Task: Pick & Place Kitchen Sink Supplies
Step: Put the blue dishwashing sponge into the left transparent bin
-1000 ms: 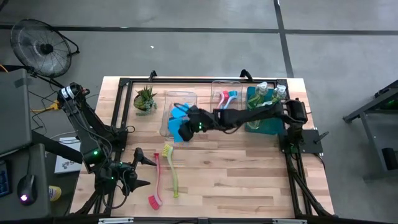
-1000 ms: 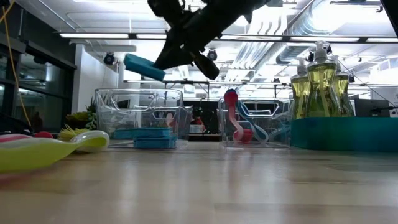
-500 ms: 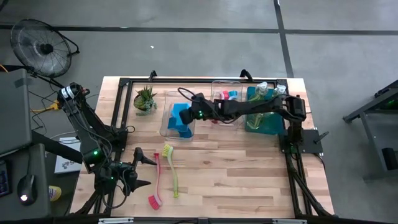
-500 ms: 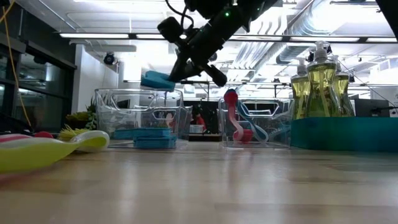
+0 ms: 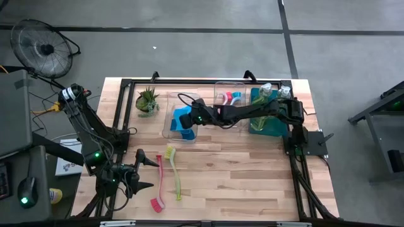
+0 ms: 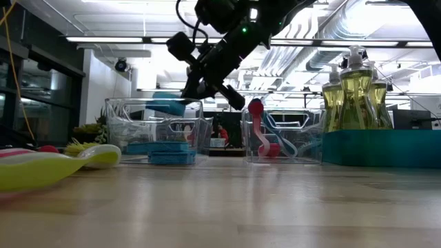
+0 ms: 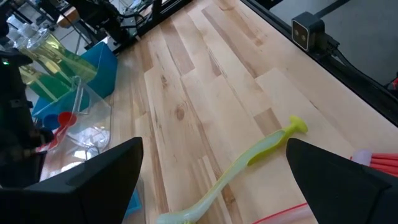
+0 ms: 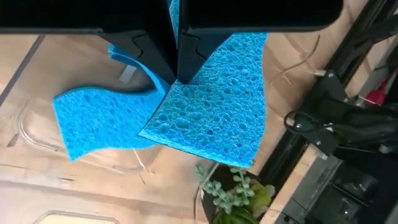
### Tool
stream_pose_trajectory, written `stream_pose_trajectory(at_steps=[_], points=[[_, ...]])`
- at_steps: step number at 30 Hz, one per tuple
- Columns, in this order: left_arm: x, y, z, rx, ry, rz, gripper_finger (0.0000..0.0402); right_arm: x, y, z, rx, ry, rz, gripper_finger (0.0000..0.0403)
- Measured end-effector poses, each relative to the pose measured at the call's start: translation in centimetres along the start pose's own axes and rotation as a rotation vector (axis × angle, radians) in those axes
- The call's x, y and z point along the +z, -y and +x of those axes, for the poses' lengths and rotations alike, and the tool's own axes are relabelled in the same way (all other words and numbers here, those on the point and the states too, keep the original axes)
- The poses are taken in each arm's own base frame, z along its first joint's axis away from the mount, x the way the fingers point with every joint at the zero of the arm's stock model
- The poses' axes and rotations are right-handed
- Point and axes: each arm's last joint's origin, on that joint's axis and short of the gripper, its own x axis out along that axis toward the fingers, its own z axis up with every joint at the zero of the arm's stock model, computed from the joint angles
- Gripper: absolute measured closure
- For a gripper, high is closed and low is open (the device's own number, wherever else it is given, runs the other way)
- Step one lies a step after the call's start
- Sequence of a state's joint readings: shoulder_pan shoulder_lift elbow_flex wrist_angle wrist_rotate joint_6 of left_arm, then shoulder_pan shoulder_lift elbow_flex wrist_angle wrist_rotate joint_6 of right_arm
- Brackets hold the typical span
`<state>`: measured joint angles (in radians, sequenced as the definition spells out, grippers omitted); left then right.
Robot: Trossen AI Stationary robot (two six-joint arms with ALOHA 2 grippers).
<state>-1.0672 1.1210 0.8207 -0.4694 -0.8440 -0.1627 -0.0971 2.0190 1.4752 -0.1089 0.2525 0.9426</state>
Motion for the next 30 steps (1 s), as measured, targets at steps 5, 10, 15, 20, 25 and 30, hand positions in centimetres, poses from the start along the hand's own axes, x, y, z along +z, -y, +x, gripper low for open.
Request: stream_pose_trajectory(at_steps=[5, 10, 15, 20, 25, 30], points=[[0.0, 0.0, 0.0, 0.004, 0.0, 0.0, 0.0011, -0.1, 0.1, 0.2, -0.003, -0.003, -0.001, 0.0403], [0.0, 0.0, 0.0, 0.01, 0.001, 0.0, 0.0011, -0.4, -0.1, 0.1, 0.016, -0.028, -0.002, 0.0403], [0.0, 0.0, 0.0, 0.012, 0.001, 0.001, 0.0011, -0.6, -0.4, 0.0, 0.019, -0.012, -0.005, 0.0402], [0.0, 0.0, 0.0, 0.003, 0.0, 0.0, 0.0011, -0.7, -0.6, 0.0, 0.035, -0.01, -0.008, 0.0391], [0.0, 0.0, 0.0, 0.002, 0.0, 0.0, 0.0011, -0.9, -0.8, -0.1, 0.04, -0.014, -0.015, 0.0352], [0.0, 0.0, 0.0, -0.013, -0.002, 0.0, 0.0011, -1.1, -1.0, -0.2, 0.045, -0.018, -0.039, 0.0297]])
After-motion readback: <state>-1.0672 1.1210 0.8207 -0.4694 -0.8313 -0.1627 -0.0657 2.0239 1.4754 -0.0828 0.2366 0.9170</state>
